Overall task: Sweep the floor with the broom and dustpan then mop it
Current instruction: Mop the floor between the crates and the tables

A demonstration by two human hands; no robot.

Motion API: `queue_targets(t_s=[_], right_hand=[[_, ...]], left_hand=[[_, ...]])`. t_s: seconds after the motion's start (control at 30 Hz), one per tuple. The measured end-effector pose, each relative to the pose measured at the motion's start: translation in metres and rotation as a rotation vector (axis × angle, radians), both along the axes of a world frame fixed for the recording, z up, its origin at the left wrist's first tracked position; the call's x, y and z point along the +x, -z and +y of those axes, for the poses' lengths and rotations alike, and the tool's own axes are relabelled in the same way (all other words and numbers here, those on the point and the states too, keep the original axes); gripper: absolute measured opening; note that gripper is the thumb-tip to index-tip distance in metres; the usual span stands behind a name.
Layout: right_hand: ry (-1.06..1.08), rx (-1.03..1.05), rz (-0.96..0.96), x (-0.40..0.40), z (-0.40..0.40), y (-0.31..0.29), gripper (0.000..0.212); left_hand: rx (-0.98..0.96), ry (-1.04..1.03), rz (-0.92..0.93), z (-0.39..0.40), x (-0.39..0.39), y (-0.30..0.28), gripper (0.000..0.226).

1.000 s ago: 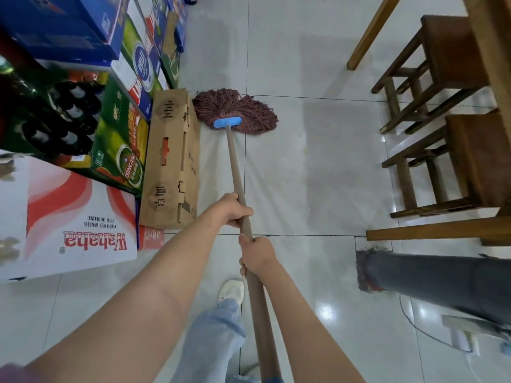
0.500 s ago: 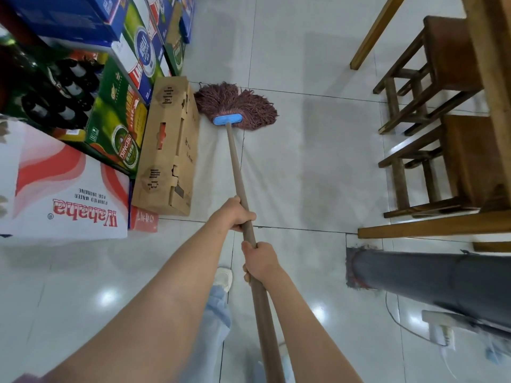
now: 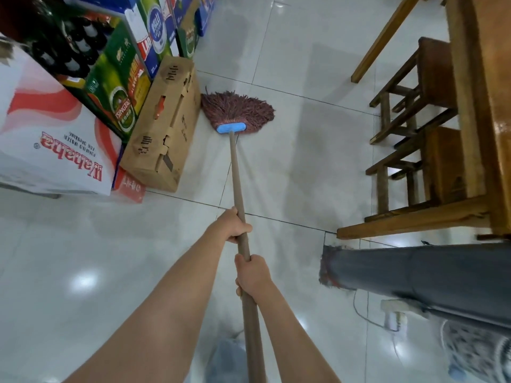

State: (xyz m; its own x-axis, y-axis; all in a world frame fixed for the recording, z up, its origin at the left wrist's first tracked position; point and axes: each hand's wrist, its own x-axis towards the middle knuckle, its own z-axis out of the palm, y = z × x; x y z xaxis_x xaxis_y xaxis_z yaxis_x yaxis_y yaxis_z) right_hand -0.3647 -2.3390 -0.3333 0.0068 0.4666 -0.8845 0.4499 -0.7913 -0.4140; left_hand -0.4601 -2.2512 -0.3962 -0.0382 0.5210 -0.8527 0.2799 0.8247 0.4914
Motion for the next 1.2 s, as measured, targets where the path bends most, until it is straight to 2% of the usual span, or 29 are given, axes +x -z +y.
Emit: queue_targets(t_s=[0.33, 0.6, 0.7, 0.9, 1.2], right_hand=[[0.032, -0.022, 0.021, 0.051, -0.072, -0.003, 0.021], [0.002, -0.006, -0.040, 0.017, -0.134, -0.004, 0.022], [0.020, 0.003, -0.051, 0.000, -0.151, -0.011, 0.022], [0.142, -0.003, -0.007, -0.029, -0.187, -0.012, 0.023], [0.174, -0.002, -0.008, -0.037, -0.174, 0.001, 0.026]], left_hand=[[-0.004, -0.012, -0.023, -0.075, 0.045, 0.006, 0.044], [-0.042, 0.065, 0.022, -0.128, 0.022, -0.001, 0.042], [-0.042, 0.079, 0.017, -0.145, 0.005, -0.005, 0.053], [-0.042, 0.030, -0.007, -0.182, -0.021, 0.004, 0.093], [-0.048, 0.042, -0.048, -0.167, -0.033, 0.007, 0.099]])
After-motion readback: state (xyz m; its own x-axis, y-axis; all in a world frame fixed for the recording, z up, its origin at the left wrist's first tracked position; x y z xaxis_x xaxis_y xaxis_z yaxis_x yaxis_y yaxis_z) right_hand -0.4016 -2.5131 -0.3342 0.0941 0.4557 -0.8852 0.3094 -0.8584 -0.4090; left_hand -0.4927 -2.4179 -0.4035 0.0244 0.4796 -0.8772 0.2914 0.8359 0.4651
